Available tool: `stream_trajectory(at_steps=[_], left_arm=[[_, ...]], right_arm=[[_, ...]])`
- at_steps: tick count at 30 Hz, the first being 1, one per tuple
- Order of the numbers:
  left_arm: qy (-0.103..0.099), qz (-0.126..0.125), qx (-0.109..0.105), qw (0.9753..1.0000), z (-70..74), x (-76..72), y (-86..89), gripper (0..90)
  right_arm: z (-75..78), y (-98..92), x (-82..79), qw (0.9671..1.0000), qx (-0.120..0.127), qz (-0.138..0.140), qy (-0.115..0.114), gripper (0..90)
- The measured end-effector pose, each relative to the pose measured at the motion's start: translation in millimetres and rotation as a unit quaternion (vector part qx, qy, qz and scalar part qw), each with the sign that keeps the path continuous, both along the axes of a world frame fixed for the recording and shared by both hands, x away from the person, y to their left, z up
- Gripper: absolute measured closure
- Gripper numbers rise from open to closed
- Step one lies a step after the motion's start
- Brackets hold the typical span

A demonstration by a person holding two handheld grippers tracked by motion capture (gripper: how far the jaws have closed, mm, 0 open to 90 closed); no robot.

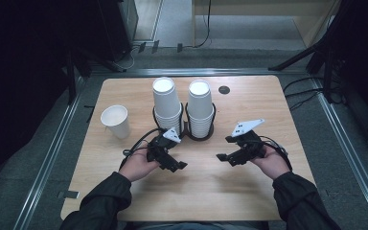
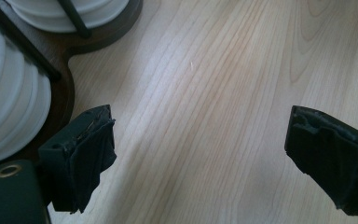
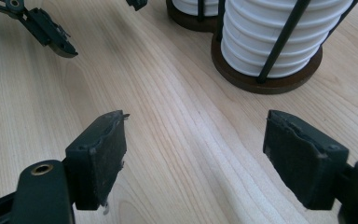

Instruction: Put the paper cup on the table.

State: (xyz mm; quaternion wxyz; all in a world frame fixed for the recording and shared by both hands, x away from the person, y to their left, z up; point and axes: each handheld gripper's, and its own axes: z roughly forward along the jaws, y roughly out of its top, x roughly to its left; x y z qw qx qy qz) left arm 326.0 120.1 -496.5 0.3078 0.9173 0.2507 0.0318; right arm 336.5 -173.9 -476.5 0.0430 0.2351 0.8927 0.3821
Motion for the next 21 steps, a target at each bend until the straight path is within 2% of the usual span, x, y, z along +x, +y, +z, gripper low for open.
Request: stream_trajectory(at_steps=[21], left_arm=[[0.004, -0.005, 0.003, 1.0, -1.4, -0.2, -1.4, 8.7]], right_arm=[[0.1, -1.1, -0.8, 1.0, -0.001, 0.001, 0.0, 21.5]])
